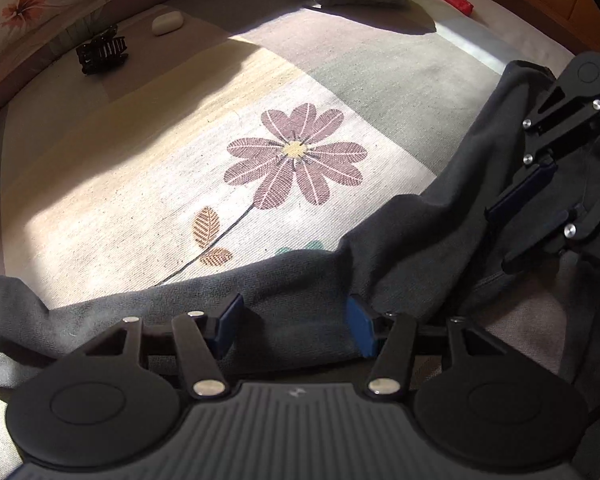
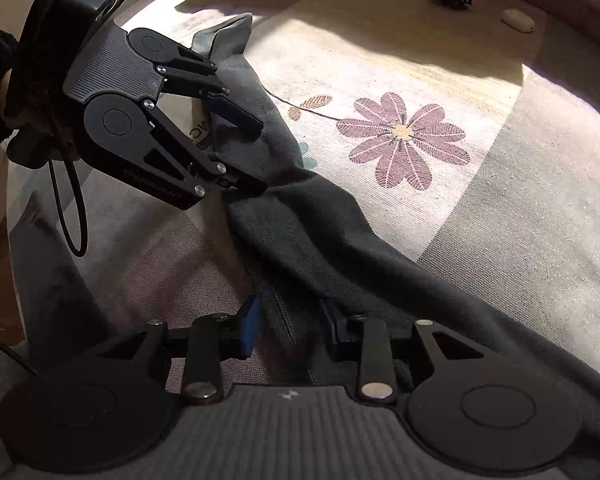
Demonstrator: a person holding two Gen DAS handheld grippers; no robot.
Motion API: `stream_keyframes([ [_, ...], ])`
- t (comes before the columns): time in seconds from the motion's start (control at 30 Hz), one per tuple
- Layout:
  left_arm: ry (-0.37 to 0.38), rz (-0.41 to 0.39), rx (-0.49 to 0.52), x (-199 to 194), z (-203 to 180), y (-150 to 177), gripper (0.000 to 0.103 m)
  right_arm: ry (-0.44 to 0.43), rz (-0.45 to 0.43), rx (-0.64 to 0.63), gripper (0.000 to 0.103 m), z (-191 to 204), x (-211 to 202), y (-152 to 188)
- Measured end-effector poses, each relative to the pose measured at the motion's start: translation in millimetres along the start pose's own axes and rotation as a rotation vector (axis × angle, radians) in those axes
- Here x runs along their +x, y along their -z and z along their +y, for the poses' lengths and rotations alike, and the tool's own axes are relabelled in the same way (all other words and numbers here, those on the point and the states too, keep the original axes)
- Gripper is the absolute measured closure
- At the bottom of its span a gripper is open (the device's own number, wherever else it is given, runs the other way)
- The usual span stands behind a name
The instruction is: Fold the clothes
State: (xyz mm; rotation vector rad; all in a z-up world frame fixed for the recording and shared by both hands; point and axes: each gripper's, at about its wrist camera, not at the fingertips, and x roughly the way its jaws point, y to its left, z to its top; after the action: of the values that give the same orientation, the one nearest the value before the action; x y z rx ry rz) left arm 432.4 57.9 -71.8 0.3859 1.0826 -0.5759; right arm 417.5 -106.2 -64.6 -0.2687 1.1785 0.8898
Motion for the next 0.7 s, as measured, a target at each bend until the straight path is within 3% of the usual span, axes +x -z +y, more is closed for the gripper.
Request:
stream_keyframes([
  [0.17, 0.003, -0.043, 0.001, -4, 9, -20, 0.048, 0.071, -0.058, 0.038, 0.066, -39, -13, -23],
  [0.23, 0.006, -0.062, 0.01, -3, 13, -32, 0.048, 0.067, -0.036, 0.045, 0.066, -58, -10, -29],
  [0.33, 0.08, -0.053, 0.078, 7, 10, -45, 0.048, 0.066, 0.015, 0.017, 0.066, -74, -2, -29],
  [0.43, 0.147, 0.008, 0.176, 21, 0, -48, 0.048, 0.075, 0.061, -0.039, 0.065, -81, 4, -17],
  [0.57, 0.152, 0.059, 0.233, 29, -10, -36, 0.049, 0.097, 0.084, -0.097, 0.064, -83, 6, -3],
  [0.63, 0.162, 0.075, 0.213, 26, -8, -32, 0.055, 0.098, 0.094, -0.11, 0.065, -78, 3, 1],
  [0.67, 0.167, 0.083, 0.203, 24, -7, -29, 0.065, 0.094, 0.1, -0.118, 0.069, -75, 2, 3],
  [0.7, 0.166, 0.086, 0.208, 22, -8, -27, 0.076, 0.091, 0.105, -0.127, 0.081, -71, 1, 5],
])
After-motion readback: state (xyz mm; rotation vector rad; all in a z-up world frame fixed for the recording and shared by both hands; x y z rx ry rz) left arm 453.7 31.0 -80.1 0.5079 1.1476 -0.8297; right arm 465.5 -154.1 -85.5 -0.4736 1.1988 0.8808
